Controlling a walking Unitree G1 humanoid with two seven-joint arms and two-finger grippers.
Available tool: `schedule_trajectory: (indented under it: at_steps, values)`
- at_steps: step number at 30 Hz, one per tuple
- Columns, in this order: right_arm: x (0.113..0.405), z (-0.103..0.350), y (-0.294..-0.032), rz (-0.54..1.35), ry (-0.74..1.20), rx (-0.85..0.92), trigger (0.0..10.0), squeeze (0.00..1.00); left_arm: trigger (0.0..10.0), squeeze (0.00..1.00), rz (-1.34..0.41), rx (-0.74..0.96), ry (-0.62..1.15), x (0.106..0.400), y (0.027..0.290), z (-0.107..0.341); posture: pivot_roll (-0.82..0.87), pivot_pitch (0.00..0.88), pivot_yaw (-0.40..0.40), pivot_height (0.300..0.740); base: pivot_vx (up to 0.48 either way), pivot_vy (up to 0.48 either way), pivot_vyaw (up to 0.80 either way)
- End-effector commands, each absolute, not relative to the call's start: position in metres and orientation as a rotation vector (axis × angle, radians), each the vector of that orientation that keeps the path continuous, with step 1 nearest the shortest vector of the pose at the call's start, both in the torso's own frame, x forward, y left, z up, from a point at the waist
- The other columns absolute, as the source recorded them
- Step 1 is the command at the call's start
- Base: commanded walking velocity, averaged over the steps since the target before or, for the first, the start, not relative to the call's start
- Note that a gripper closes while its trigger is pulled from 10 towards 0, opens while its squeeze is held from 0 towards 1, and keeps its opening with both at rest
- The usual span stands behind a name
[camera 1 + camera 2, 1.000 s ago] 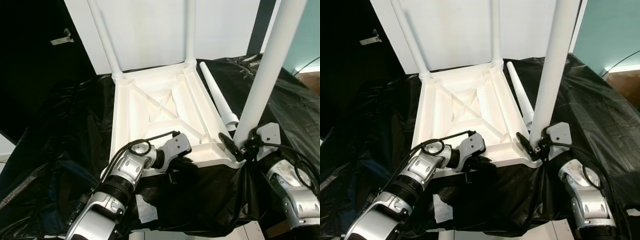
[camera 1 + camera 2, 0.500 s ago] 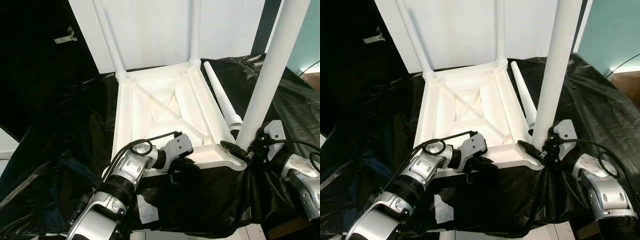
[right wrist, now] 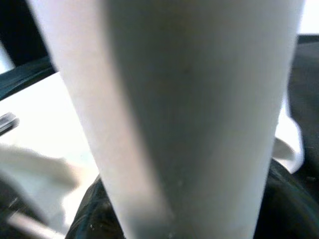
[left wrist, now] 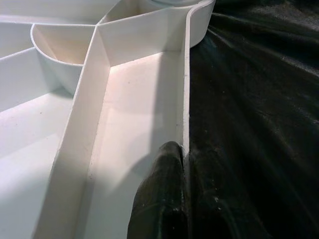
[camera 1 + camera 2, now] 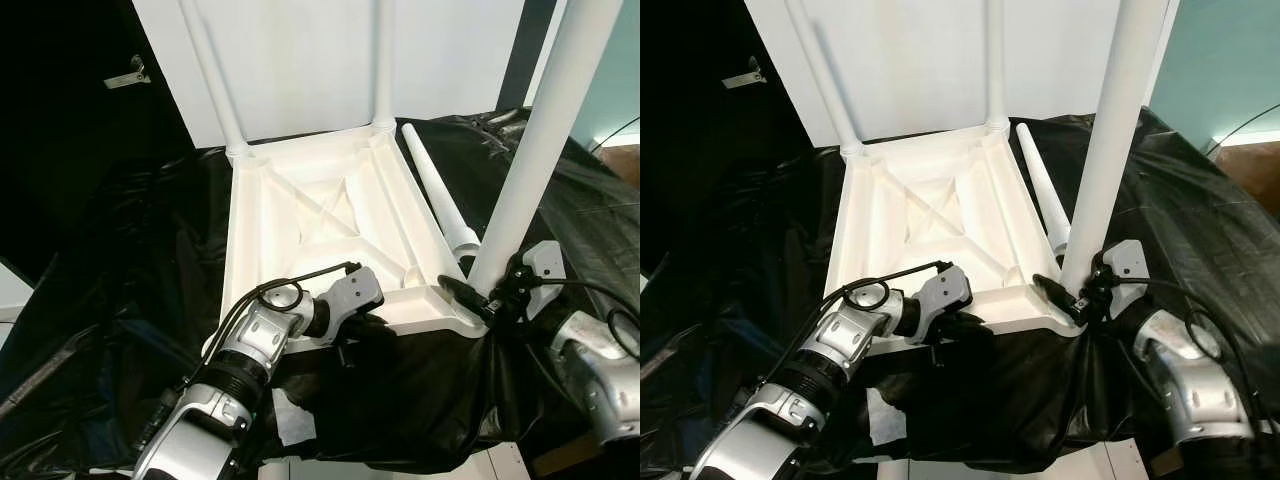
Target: Building children table
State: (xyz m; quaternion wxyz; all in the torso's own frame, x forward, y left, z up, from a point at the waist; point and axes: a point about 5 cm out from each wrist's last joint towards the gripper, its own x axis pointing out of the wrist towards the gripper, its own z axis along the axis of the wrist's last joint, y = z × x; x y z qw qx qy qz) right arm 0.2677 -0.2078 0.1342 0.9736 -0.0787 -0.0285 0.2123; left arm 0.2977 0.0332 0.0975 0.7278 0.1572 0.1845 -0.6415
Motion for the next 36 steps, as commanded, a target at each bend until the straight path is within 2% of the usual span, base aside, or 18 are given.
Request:
schedule_trajectory:
  at_steps: [1,6,11,20,21,22,25,26,31,32,33,34,36]
  values:
    - [0.266,0.129,-0.216,0.303,-0.046,-0.156,0.0,0.0,10.0,0.0,-1.384,0.179,0.607,0.273,0.044,0.049,-0.14,0.024,0.028,0.74,0.0,0.0,0.0]
    - [0.253,0.119,-0.2,0.207,-0.063,-0.093,0.0,0.0,10.0,0.0,-1.383,0.176,0.608,0.272,0.044,0.048,-0.14,0.025,0.026,0.74,0.0,0.0,0.0]
    - [0.246,0.115,-0.185,0.024,-0.086,-0.023,0.0,0.0,10.0,0.0,-1.384,0.178,0.608,0.273,0.043,0.048,-0.14,0.024,0.024,0.74,0.0,0.0,0.0]
    - [0.243,0.114,-0.189,-0.074,-0.075,-0.035,0.0,0.0,10.0,0.0,-1.382,0.182,0.606,0.274,0.044,0.049,-0.14,0.025,0.028,0.74,0.0,0.0,0.0]
    - [0.245,0.115,-0.19,-0.075,-0.08,-0.074,7.5,0.0,10.0,0.0,-1.382,0.181,0.606,0.274,0.044,0.049,-0.14,0.026,0.029,0.74,0.0,0.0,0.0]
    - [0.248,0.117,-0.191,-0.067,-0.086,-0.108,10.0,0.0,10.0,0.0,-1.383,0.18,0.607,0.273,0.044,0.049,-0.14,0.027,0.03,0.74,0.0,0.0,0.0]
    - [0.252,0.121,-0.193,-0.048,-0.1,-0.133,10.0,0.0,10.0,0.0,-1.385,0.179,0.608,0.272,0.044,0.048,-0.14,0.029,0.031,0.74,0.0,0.0,0.0]
    - [0.254,0.123,-0.193,-0.039,-0.106,-0.127,10.0,1.0,10.0,0.0,-1.386,0.179,0.608,0.272,0.044,0.048,-0.14,0.029,0.031,0.74,0.0,0.0,0.0]
    - [0.256,0.128,-0.196,-0.004,-0.114,-0.145,10.0,1.0,10.0,0.0,-1.387,0.176,0.608,0.272,0.043,0.048,-0.14,0.03,0.03,0.74,0.0,0.0,0.0]
    - [0.255,0.128,-0.197,0.053,-0.107,-0.162,10.0,0.37,10.0,0.0,-1.386,0.176,0.608,0.272,0.043,0.048,-0.14,0.033,0.029,0.74,0.0,0.0,0.0]
    - [0.255,0.128,-0.197,0.053,-0.107,-0.162,10.0,0.37,10.0,0.0,-1.386,0.176,0.608,0.272,0.043,0.048,-0.14,0.033,0.029,0.74,0.0,0.0,0.0]
    - [0.253,0.13,-0.199,0.15,-0.098,-0.194,10.0,0.0,10.0,0.0,-1.386,0.175,0.608,0.272,0.043,0.048,-0.14,0.033,0.028,0.74,0.0,0.0,0.0]
    - [0.251,0.132,-0.202,0.217,-0.092,-0.212,10.0,0.0,10.0,0.0,-1.385,0.176,0.609,0.272,0.044,0.048,-0.14,0.033,0.029,0.74,0.0,0.0,0.0]
